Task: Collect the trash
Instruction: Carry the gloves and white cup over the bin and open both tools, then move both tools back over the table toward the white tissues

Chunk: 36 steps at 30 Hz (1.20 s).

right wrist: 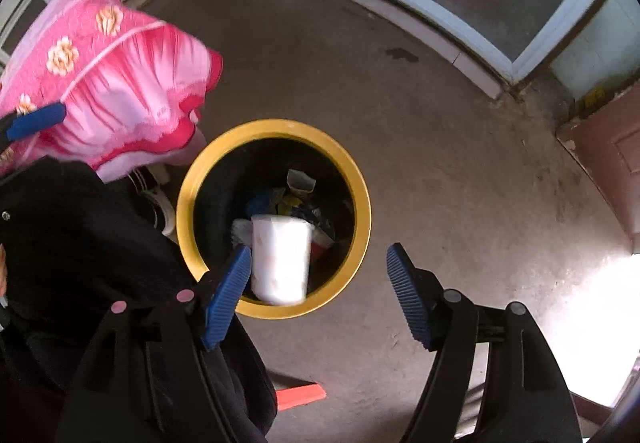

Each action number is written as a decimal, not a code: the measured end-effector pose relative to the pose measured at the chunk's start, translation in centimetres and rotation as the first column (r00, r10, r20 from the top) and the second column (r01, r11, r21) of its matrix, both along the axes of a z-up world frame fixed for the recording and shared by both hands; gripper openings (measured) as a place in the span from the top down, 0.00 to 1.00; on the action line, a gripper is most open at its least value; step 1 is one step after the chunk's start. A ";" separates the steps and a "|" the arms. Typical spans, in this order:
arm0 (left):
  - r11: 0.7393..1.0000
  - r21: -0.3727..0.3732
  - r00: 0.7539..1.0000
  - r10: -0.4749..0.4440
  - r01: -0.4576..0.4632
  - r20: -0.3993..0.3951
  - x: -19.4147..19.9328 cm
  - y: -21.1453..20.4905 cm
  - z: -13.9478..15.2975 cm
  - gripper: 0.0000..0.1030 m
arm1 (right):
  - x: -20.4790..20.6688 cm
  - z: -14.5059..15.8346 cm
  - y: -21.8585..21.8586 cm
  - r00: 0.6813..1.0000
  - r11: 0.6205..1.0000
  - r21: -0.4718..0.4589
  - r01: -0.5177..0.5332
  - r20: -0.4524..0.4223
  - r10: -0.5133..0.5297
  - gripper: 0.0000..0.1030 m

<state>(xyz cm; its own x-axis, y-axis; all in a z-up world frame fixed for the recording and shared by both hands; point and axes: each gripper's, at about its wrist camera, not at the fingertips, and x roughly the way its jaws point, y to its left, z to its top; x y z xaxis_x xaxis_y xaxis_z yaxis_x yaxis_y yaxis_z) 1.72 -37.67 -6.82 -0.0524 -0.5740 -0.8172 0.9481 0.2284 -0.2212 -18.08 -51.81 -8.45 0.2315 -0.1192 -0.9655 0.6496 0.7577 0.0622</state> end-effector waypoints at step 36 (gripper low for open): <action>0.418 -0.331 0.333 0.899 -0.846 0.284 17.8 45.9 11.8 0.08 | 29.9 17.1 24.8 0.482 0.691 -0.394 -0.606 0.510 0.712 0.18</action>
